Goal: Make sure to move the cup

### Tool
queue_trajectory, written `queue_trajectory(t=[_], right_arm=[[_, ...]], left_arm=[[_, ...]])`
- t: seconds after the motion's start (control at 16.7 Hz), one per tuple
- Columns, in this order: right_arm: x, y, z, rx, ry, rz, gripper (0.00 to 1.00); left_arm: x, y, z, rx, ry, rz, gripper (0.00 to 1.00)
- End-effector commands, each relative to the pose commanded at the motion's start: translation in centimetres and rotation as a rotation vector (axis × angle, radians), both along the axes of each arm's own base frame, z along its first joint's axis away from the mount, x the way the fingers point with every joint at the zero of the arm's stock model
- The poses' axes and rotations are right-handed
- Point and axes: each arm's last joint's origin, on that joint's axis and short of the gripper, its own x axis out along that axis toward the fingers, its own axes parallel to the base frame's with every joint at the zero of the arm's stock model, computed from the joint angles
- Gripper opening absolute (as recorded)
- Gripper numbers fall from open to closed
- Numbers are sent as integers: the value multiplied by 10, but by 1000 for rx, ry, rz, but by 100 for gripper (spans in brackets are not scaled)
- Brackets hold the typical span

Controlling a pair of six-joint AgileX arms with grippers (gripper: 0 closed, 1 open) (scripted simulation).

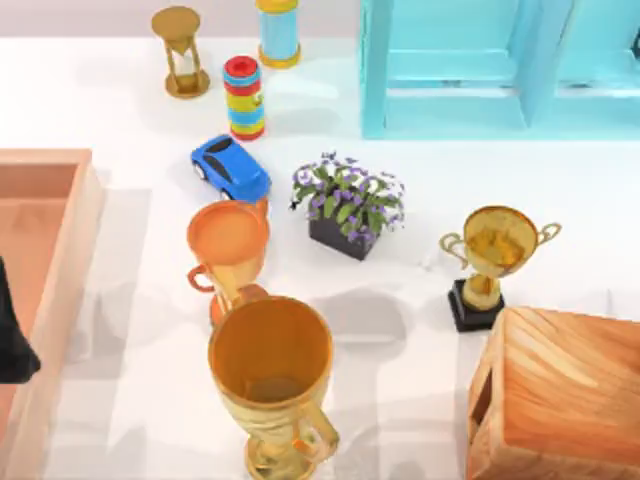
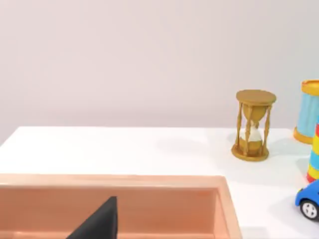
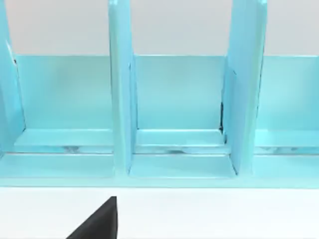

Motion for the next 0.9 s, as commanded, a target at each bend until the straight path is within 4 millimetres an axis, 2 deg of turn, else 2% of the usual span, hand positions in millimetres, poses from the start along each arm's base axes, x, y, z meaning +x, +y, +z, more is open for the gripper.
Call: queue_trajectory(t=[0.24,0.54,0.66,0.9], right_arm=[[0,0,5,-3,32,-2,100],[9,-1,42,-17,289,-11,100],[22,-2,60,-21,464,-14,100],[65,-6,83,-20,858,-19,100]], left_arm=[[0,0,0,0,0,0,100],[0,0,0,0,0,0,100],[0,0,0,0,0,0,100],[0,0,0,0,0,0,100]])
